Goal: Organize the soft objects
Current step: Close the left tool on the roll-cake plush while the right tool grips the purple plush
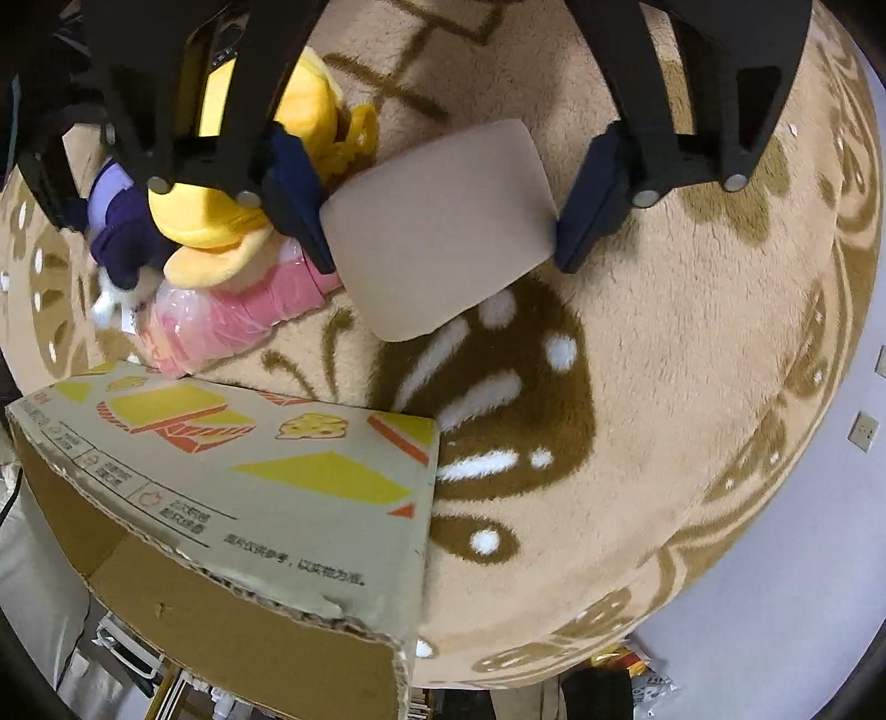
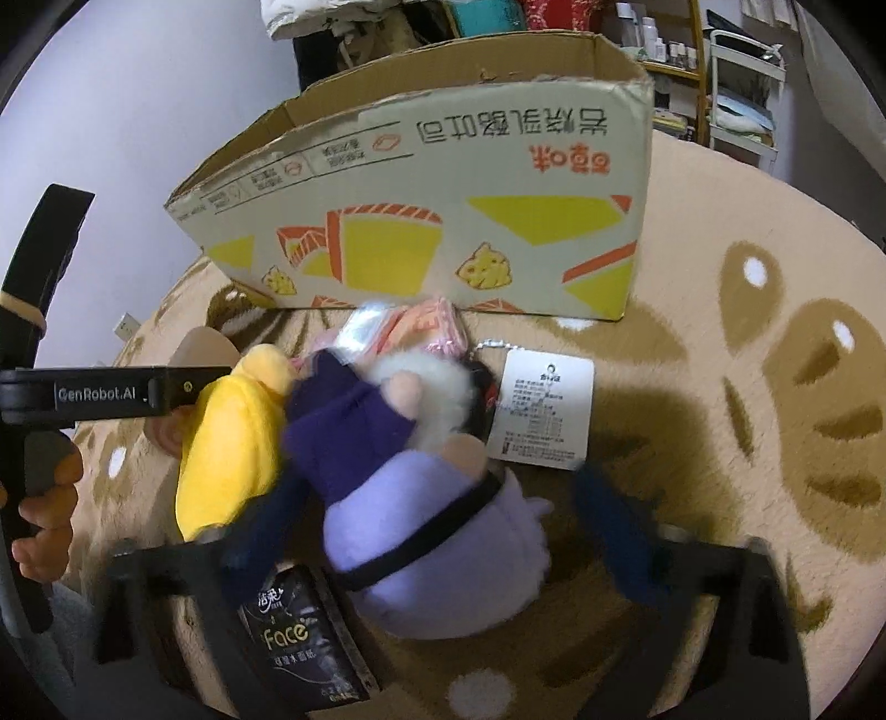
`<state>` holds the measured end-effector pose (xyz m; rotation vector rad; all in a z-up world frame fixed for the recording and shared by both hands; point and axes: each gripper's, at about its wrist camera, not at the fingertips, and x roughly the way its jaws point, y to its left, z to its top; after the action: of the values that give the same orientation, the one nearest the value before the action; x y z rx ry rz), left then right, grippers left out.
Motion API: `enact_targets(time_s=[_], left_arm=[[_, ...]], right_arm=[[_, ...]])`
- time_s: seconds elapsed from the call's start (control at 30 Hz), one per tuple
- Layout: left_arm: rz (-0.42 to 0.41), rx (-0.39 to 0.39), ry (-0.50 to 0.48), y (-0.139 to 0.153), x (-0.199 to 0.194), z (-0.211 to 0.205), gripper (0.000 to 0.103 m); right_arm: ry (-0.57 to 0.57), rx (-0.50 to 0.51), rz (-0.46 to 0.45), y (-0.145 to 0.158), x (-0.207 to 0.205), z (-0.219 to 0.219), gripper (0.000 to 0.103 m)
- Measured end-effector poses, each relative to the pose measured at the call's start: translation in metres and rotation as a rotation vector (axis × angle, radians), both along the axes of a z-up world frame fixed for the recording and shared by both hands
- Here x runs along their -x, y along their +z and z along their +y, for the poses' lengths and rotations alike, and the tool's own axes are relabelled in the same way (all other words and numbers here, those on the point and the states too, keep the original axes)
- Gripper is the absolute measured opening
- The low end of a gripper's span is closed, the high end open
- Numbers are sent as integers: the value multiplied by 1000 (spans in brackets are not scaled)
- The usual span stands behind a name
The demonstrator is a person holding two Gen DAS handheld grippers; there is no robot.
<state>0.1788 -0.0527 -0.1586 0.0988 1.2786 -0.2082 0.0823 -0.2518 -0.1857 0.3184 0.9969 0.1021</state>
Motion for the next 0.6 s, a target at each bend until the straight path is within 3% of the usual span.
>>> enact_targets(time_s=[0.07, 0.17, 0.6], left_arm=[[3, 7, 1, 1, 1, 1, 69], [-9, 12, 5, 4, 6, 2, 65], [-47, 12, 39, 20, 31, 15, 52]], right_arm=[[6, -9, 6, 0, 0, 2, 60], [16, -10, -6, 2, 1, 3, 53], [-9, -4, -72, 26, 15, -2, 52]])
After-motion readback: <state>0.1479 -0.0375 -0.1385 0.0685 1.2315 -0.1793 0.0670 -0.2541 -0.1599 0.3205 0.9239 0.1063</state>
